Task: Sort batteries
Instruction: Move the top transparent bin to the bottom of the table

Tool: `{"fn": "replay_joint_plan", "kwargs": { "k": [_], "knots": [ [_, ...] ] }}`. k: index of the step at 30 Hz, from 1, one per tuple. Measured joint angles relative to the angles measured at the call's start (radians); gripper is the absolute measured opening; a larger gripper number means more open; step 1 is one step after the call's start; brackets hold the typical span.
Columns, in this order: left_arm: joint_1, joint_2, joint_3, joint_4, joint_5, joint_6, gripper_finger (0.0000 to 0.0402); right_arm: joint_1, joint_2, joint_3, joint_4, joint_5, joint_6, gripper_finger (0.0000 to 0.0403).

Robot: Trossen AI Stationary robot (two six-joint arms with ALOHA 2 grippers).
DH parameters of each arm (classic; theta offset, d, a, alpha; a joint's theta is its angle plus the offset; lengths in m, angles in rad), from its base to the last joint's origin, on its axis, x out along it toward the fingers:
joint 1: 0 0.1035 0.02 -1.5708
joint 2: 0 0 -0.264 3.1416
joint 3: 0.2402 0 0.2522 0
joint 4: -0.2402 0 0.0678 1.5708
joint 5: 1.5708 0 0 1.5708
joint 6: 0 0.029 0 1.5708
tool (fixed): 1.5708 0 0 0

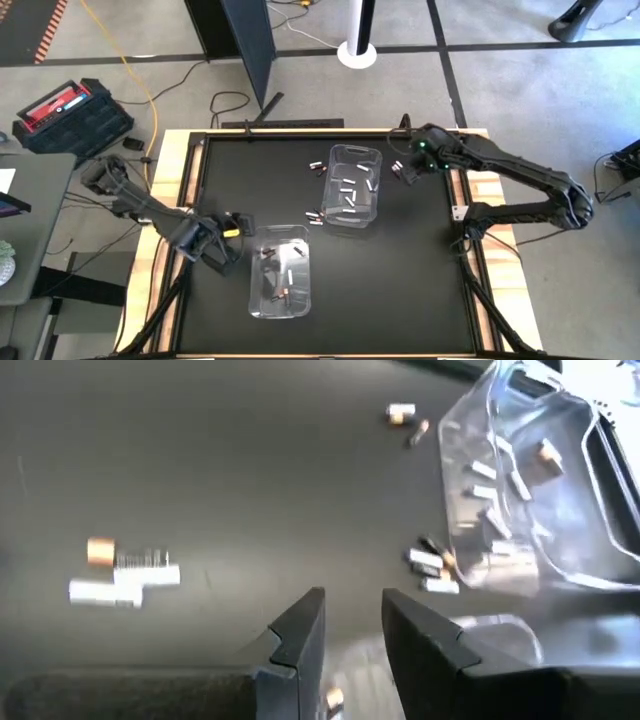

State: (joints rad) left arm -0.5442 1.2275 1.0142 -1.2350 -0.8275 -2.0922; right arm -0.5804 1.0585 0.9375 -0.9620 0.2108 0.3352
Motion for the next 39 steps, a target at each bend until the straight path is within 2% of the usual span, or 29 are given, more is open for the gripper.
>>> {"fn": "replay_joint_plan", "kwargs": {
  "k": [4,8,14,18,21,25,28,30,35,39],
  "knots": [
    [0.123,-0.005,0.0,0.033,-0.003,0.251,0.0098,-0.011,0.008,0.0,-0.044,0.0,0.103,0.021],
    [0.298,-0.033,0.0,0.085,0.059,0.622,0.0098,0.003,0.043,0.0,-0.046,-0.034,0.25,0.0243],
    [0.575,-0.129,0.0,0.219,0.117,1.31,0.0098,0.05,0.105,0.0,0.077,-0.103,0.5,0.0249],
    [0.751,-0.229,-0.01,0.35,0.189,1.684,0.0098,0.108,0.148,0.009,0.199,-0.16,0.637,0.0249],
    [0.888,-0.319,-0.056,0.482,0.331,1.89,0.0098,0.154,0.199,0.042,0.216,-0.16,0.716,0.0248],
    [1.058,-0.407,-0.141,0.609,0.614,2.049,0.0098,0.191,0.284,0.09,0.215,-0.159,0.789,0.0248],
    [1.137,-0.427,-0.197,0.623,0.754,2.096,0.0098,0.201,0.367,0.119,0.195,-0.156,0.82,0.0248],
    [1.167,-0.424,-0.225,0.618,0.794,2.112,0.0098,0.2,0.424,0.142,0.183,-0.155,0.827,0.0248],
    [1.191,-0.411,-0.271,0.619,0.81,2.133,0.0098,0.185,0.55,0.198,0.172,-0.154,0.827,0.0248],
    [1.192,-0.408,-0.274,0.623,0.834,2.134,0.0098,0.163,0.619,0.251,0.093,-0.158,0.827,0.0248]
  ]
}}
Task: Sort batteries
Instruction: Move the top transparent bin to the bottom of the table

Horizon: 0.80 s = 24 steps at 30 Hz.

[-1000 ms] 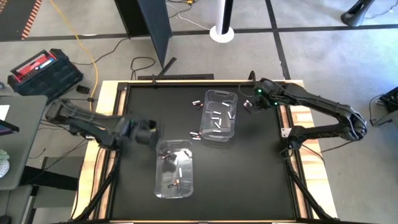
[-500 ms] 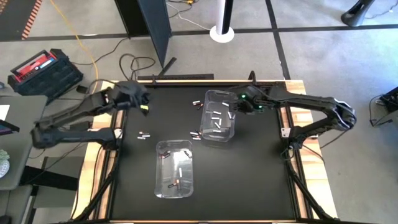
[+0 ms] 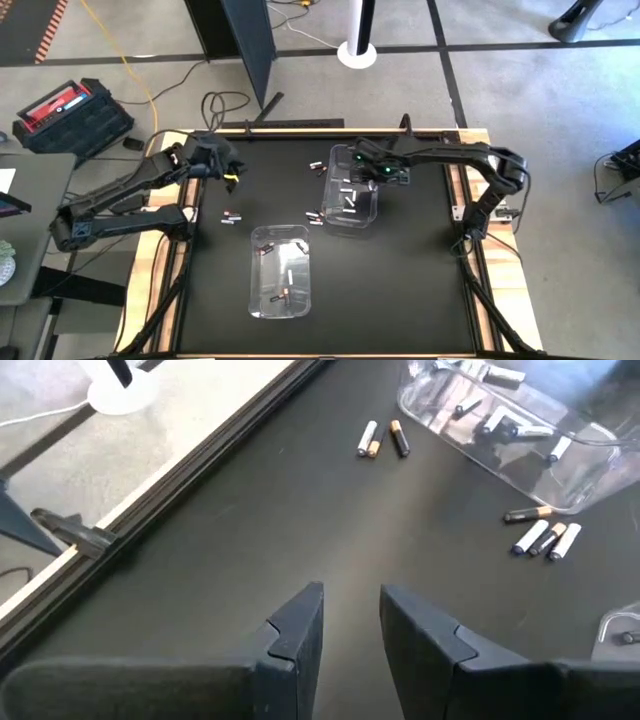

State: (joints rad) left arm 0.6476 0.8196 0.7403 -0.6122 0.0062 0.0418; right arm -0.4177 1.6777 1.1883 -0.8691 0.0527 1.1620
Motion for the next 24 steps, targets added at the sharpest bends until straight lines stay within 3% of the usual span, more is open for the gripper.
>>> {"fn": "replay_joint_plan", "kwargs": {
  "k": [9,13,18,24],
  "knots": [
    [0.0,0.0,0.0,0.004,0.0,0.027,0.0098,-0.008,0.022,0.047,-0.085,-0.016,0.011,0.0246],
    [0.0,0.0,0.0,0.03,0.0,0.03,0.0098,-0.005,0.07,0.047,-0.101,-0.033,0.016,0.0226],
    [0.0,0.0,0.0,0.045,0.0,0.049,0.0098,0.015,0.133,0.047,-0.08,-0.059,0.016,0.0168],
    [0.016,0.0,0.0,0.045,-0.001,0.067,0.0098,0.025,0.143,0.047,-0.077,-0.048,0.027,0.0052]
  ]
}}
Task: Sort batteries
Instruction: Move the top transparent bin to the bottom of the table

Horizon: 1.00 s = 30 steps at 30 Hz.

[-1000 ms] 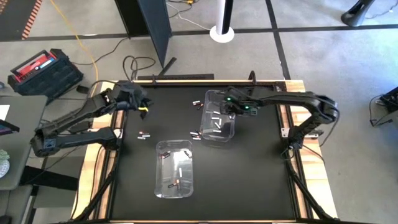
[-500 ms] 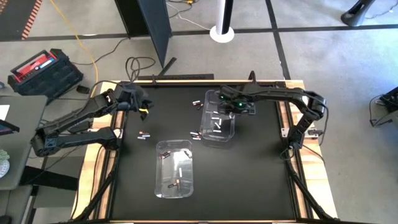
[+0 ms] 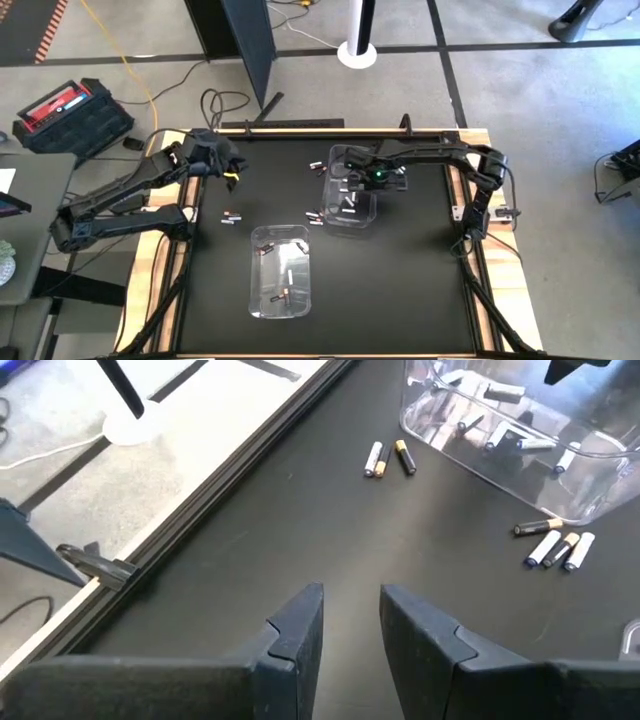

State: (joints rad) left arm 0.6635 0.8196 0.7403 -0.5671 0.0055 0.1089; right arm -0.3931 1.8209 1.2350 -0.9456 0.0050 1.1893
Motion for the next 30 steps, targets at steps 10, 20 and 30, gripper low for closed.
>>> {"fn": "replay_joint_plan", "kwargs": {
  "k": [10,20,30],
  "knots": [
    [0.012,0.0,0.0,-0.003,0.0,0.009,0.0098,0.0,-0.013,0.0,0.002,0.018,-0.02,0.0004],
    [0.013,0.0,0.0,-0.004,0.0,0.004,0.0098,0.004,-0.154,-0.001,-0.063,0.052,-0.03,0.0001],
    [0.012,0.0,0.0,-0.004,0.0,-0.037,0.0098,0.131,-0.296,-0.031,-0.181,0.078,0.033,0.0]
  ]
}}
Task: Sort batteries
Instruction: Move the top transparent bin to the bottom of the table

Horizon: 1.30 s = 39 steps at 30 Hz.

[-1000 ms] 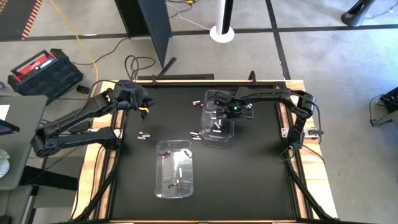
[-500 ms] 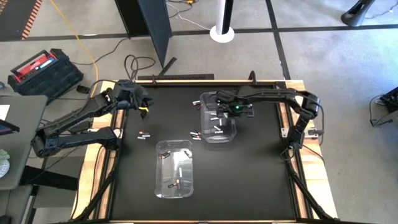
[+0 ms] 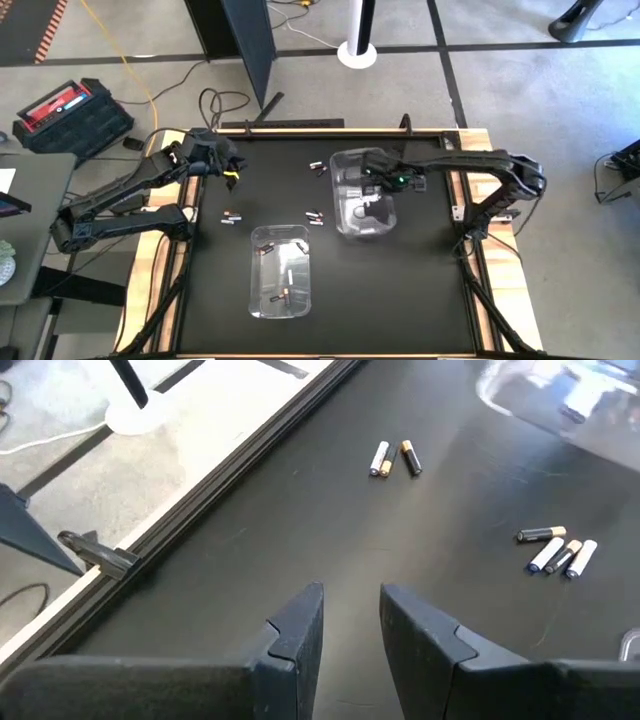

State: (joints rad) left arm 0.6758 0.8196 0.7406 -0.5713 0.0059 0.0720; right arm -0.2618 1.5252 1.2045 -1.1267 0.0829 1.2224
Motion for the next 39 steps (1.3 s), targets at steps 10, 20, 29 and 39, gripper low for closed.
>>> {"fn": "replay_joint_plan", "kwargs": {
  "k": [10,20,29,39],
  "knots": [
    [0.0,0.0,0.0,0.0,0.0,-0.031,0.0098,0.298,-0.214,-0.228,0.143,0.001,0.347,0.0],
    [0.0,0.0,0.0,-0.015,-0.001,-0.096,0.0098,0.638,-0.127,-0.241,0.125,0.029,0.636,0.0],
    [-0.002,0.0,0.0,-0.052,-0.001,-0.135,0.0098,0.763,-0.015,-0.24,0.246,0.031,0.72,0.0],
    [-0.002,0.0,0.0,-0.159,-0.001,-0.155,0.0098,0.81,0.0,-0.24,0.332,0.031,0.893,0.0]
  ]
}}
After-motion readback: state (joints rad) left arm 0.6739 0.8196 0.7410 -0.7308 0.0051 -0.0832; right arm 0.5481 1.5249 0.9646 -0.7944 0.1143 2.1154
